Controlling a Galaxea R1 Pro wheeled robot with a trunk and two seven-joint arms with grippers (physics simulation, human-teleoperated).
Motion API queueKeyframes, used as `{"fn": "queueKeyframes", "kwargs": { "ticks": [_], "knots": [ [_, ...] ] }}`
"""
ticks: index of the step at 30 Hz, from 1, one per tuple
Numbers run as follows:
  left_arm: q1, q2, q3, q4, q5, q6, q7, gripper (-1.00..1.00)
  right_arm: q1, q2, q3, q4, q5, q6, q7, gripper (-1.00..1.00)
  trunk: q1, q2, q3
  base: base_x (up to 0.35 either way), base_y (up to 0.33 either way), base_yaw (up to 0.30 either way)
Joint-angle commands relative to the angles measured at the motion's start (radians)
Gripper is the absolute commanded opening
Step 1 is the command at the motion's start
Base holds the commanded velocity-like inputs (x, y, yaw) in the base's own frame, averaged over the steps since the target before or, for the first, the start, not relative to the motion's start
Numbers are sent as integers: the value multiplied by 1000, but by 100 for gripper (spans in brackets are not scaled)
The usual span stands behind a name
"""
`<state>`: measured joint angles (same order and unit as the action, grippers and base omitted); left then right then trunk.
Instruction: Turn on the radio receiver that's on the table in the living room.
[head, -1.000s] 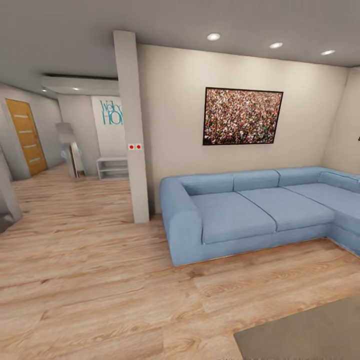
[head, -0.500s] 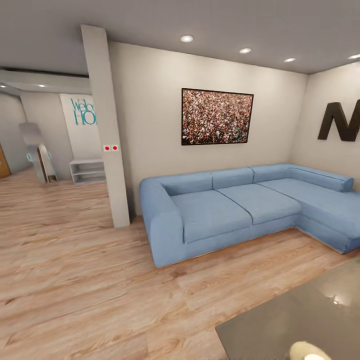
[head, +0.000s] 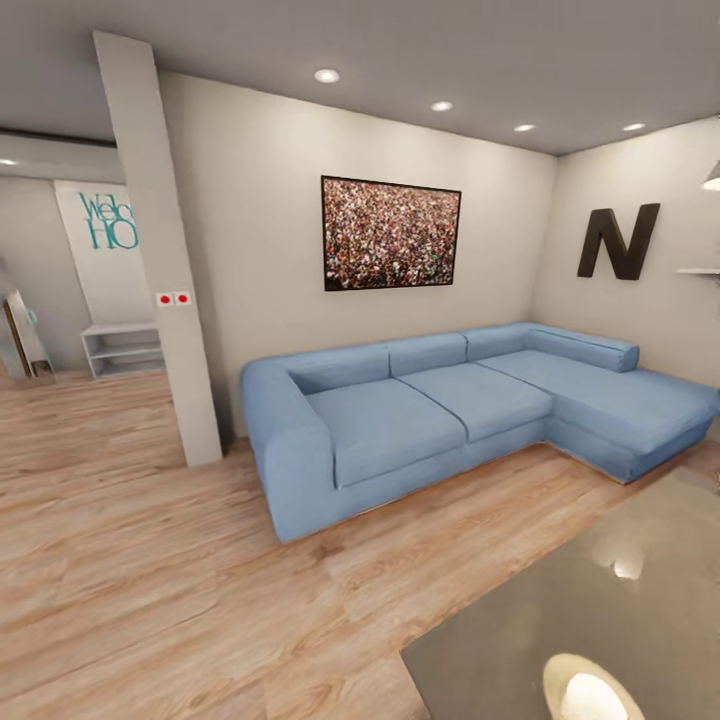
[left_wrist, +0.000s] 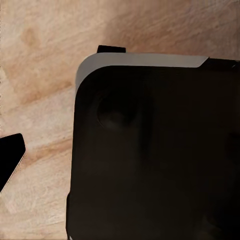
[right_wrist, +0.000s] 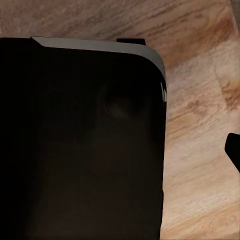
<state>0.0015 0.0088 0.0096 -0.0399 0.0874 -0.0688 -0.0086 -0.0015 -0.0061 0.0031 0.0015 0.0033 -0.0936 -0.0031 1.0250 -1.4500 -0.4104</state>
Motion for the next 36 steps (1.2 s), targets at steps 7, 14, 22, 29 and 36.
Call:
{"fn": "queueKeyframes", "kwargs": {
  "ticks": [7, 14, 22, 29, 36],
  "knots": [
    [0, 2, 0, 0, 1, 3, -3, 100, 0, 0, 0, 0, 0, 0, 0, 100, 0, 0, 0, 276, 129, -22],
    [0, 0, 0, 0, 0, 2, -3, 100, 0, 0, 0, 0, 0, -1, 0, 100, 0, 0, 0, 256, 100, -1],
    [0, 0, 0, 0, 0, 1, -2, 100, 0, 0, -5, 0, -7, 0, 0, 100, 0, 0, 0, 47, 12, -119],
    [0, 0, 0, 0, 0, 1, -2, 100, 0, 0, -6, 0, -8, 0, 0, 100, 0, 0, 0, 2, 1, -271],
    [0, 0, 0, 0, 0, 1, -1, 100, 0, 0, -6, 0, -8, 0, 0, 100, 0, 0, 0, 0, 0, -281]
  ]
}}
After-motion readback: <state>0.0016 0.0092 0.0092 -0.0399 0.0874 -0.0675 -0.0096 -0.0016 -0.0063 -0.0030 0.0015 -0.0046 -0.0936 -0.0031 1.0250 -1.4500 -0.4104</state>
